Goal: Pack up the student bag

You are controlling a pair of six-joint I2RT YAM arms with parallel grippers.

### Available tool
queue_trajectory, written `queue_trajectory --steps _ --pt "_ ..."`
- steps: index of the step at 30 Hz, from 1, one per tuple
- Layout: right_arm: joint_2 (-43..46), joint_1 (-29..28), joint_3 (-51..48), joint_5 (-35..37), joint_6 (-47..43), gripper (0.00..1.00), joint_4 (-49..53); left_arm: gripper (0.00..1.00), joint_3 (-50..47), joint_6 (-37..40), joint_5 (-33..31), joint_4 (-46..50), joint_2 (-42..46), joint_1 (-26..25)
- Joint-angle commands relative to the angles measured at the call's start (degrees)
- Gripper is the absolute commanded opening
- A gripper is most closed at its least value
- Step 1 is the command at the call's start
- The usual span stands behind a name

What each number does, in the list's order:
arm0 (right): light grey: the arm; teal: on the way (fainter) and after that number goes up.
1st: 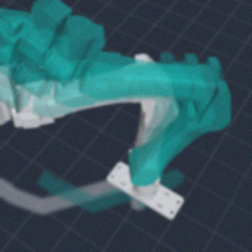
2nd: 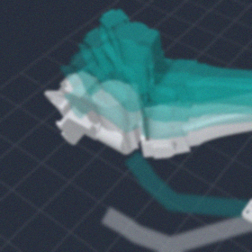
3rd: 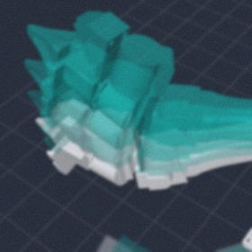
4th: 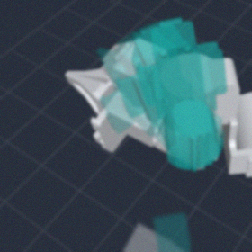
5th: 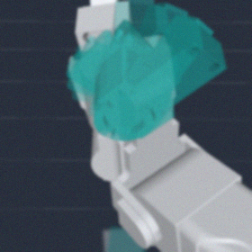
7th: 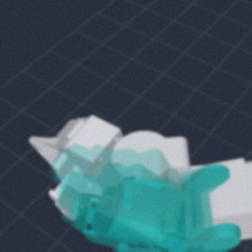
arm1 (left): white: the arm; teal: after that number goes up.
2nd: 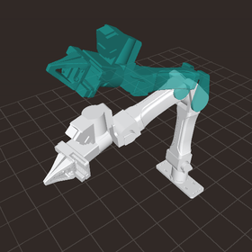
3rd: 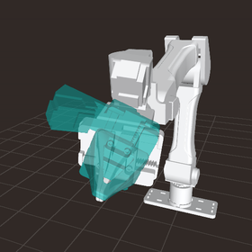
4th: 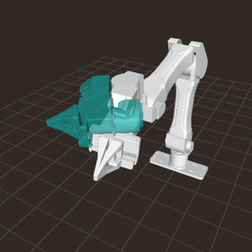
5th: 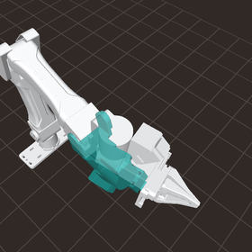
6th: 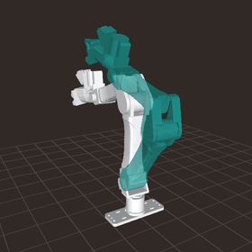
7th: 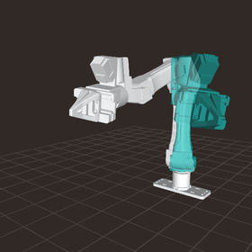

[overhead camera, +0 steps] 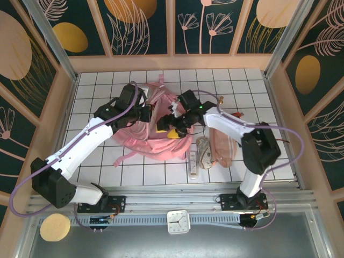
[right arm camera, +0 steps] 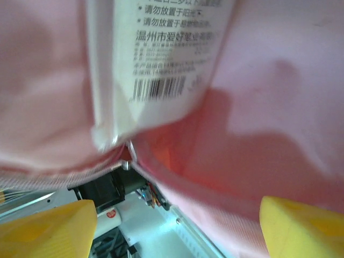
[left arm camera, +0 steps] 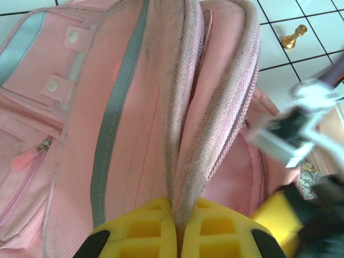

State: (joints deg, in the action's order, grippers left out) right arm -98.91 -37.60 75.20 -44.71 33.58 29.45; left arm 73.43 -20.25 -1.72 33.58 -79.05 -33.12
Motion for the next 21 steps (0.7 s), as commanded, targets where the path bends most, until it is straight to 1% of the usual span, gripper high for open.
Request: queue_trajectory --steps 1,3,4,5,7,8,9,10,11,12,13,15,16,17,18,20,21 --pt "5.75 3.17 1.93 5.07 -3.27 0.8 12.95 0.0 0.84 0.22 0.18 -8.01 1.73 -0.05" --pt "7.54 5.66 1.83 6.86 -1.7 0.79 12.48 0.0 0.62 0.43 0.17 -7.86 1.86 -0.1" --pt "7.87 5.96 1.47 7.59 -0.46 0.76 11.42 0.0 0.5 0.52 0.14 -7.79 2.05 -0.1" --pt "7.64 8.15 1.36 7.54 0.27 0.68 10.13 0.0 0.33 0.64 0.05 -7.69 2.34 -0.1" --pt "5.33 8.81 2.24 5.51 1.71 0.42 5.06 0.0 -0.03 0.71 0.11 -7.57 3.0 -0.1" --pt "3.87 8.51 2.98 4.48 2.15 0.35 2.46 0.0 -0.04 0.8 0.18 -7.41 3.18 -0.1" --pt "2.09 8.02 3.98 4.3 2.8 0.33 0.57 0.0 0.28 0.82 0.22 -7.1 3.24 -0.1" --pt "0.52 7.9 5.28 4.93 3.33 0.32 0.79 0.0 0.89 0.92 0.21 -6.76 3.2 -0.1" --pt "-0.4 8.09 7.11 6.01 3.37 0.33 2.42 0.0 1.44 1.01 0.22 -6.41 3.07 -0.1" --pt "-0.47 8.52 8.99 9.03 2.87 0.43 5.21 0.0 1.95 1.1 0.22 -6.13 2.92 -0.1" --pt "0.49 9.11 10.04 13.91 2.64 0.56 7.94 0.0 2.39 1.02 0.47 -6.12 2.68 -0.1" --pt "3.98 11.43 9.82 21.87 2.55 0.74 12.9 0.0 2.36 0.72 1.36 -6.53 2.24 -0.1" --pt "6.21 13.14 8.49 25.34 2.32 0.8 15.22 0.0 2.12 0.53 1.79 -6.91 1.9 -0.1" --pt "8.23 14.99 6.55 27.64 2.24 0.84 16.95 0.0 1.94 0.45 1.96 -7.15 1.7 -0.1" --pt "10.34 17.6 3.88 29.59 2.18 0.86 18.74 0.0 1.7 0.39 2.15 -7.36 1.58 -0.1" --pt "14.47 22.28 -2.31 30.47 1.37 0.86 20.55 0.0 1.08 0.44 2.24 -7.93 1.69 -0.1" --pt "16.19 24.32 -5.77 31.8 0.85 0.89 21.34 0.0 0.86 0.55 2.22 -8.23 1.74 -0.1"
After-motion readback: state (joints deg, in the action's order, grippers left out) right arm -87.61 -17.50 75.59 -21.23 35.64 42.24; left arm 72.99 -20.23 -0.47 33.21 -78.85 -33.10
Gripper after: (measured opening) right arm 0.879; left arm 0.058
